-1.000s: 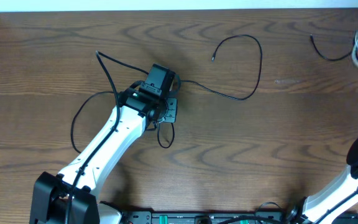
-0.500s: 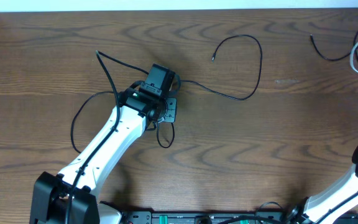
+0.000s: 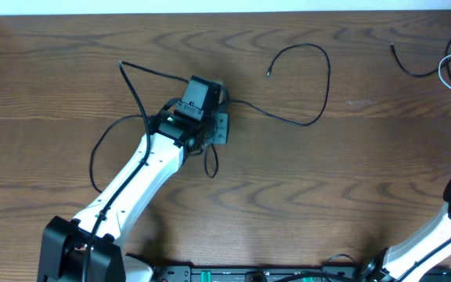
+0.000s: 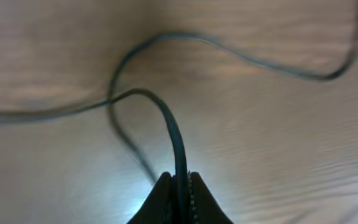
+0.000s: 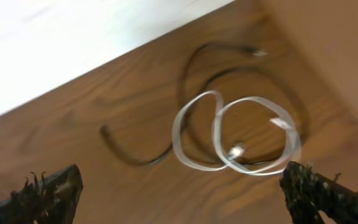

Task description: Untangle cables

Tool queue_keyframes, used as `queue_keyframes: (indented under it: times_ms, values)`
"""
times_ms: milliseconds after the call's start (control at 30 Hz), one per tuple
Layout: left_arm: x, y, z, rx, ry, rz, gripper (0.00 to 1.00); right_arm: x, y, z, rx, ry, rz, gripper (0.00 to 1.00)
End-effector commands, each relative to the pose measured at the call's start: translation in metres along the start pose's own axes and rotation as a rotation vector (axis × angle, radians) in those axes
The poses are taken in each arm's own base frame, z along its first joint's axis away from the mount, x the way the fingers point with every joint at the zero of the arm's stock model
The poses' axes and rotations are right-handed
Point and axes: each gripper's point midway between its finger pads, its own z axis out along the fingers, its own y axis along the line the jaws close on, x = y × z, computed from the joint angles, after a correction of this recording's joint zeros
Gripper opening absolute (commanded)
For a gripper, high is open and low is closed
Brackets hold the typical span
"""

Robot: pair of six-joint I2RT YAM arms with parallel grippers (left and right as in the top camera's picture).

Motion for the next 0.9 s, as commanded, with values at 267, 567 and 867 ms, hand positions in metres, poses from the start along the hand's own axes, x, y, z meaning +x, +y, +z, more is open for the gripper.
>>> queue_keyframes:
  times_ms: [267,567,867]
  values:
    - [-0.148,-0.11,-0.096,0.545,-0.563,0.019,0.07,0.051,0.13,-0.023,-0.412,0.181,-0.169,0.99]
    - [-0.145,-0.175,-0.11,0.663,-0.634,0.158,0.08,0.077,0.174,-0.024,-0.42,0.255,-0.25,0.99]
    - [-0.058,-0.128,-0.004,0.344,-0.205,0.192,0.11,0.09,0.189,-0.027,-0.429,0.293,-0.276,0.99]
